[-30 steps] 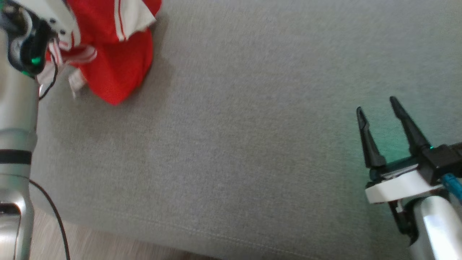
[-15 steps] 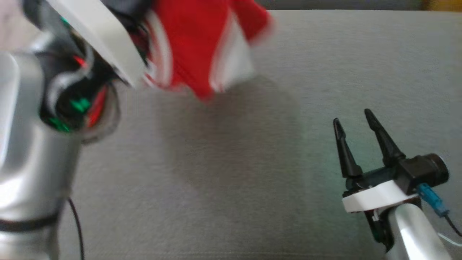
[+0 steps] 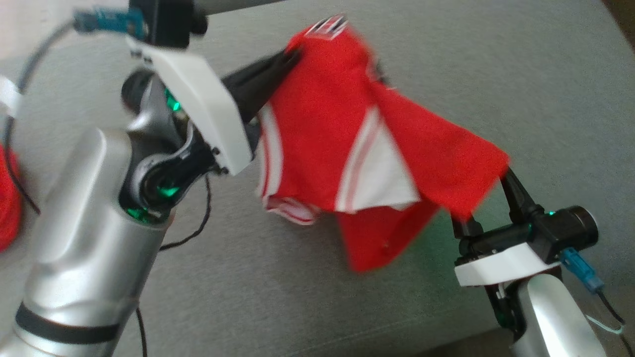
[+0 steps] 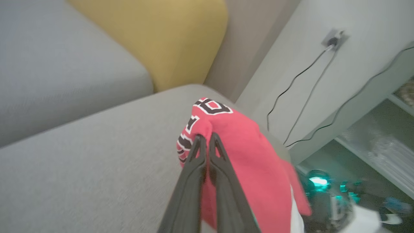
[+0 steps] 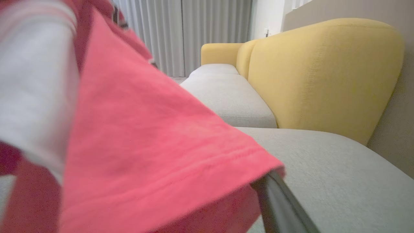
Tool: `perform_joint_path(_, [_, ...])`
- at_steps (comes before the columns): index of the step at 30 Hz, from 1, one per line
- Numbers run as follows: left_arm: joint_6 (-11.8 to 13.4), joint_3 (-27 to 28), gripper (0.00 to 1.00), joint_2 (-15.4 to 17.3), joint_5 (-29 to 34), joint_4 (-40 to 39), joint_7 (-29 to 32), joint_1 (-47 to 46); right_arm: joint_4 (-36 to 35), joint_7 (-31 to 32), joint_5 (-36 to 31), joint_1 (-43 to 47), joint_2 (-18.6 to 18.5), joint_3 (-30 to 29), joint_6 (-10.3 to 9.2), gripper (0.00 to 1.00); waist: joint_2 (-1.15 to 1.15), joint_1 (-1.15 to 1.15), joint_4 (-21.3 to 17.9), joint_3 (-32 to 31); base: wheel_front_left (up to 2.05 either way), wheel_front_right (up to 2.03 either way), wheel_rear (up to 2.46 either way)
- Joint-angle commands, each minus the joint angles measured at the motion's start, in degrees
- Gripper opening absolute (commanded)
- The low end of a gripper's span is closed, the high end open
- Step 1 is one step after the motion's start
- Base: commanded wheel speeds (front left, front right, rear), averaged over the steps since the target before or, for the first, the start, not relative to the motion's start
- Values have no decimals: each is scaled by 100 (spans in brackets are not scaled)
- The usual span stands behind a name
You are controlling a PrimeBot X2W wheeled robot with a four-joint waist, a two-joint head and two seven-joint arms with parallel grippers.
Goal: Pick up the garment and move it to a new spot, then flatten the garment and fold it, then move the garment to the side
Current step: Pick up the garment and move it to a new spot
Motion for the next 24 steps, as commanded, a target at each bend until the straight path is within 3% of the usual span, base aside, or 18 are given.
perform_joint_path(1, [-58,197,0,253,170,254,-166,-81,-156,-73,44,-229,77,120,44,100,0,0,-329,128,0,0,0])
perform_joint_path(7, [-132,121,0,321,900,2179,-1289,9,-185,-75,51,-265,147,109,44,100,0,0,-495,161,0,0,0])
perform_joint_path(8, [-122,120,9,289,976,2440,-1489,10,-186,-75,49,-265,156,107,44,100,0,0,-499,154,0,0,0])
perform_joint_path(9, [-100,163,35,223,996,2655,-1715,7,-190,-75,45,-261,163,103,44,100,0,0,-493,146,0,0,0])
perform_joint_path(10, [-89,204,95,153,1010,2835,-1942,2,-197,-75,35,-251,169,95,44,100,0,0,-472,130,0,0,0])
perform_joint_path(13, [-25,267,100,71,1108,3103,-2409,-6,-208,-76,6,-228,173,81,44,100,0,0,-415,84,0,0,0])
perform_joint_path(17, [332,359,100,26,1525,3257,-3594,193,-229,-76,-62,-176,147,14,44,100,0,0,-283,-61,0,0,0])
perform_joint_path(21, [636,431,100,-103,1714,2985,-4535,720,-274,-76,-122,-61,72,-104,44,100,0,0,-70,-222,0,0,0])
perform_joint_path(24, [858,478,100,-191,1811,2593,-4819,1239,-289,-76,-162,46,-10,-186,44,100,0,0,137,-348,0,0,0])
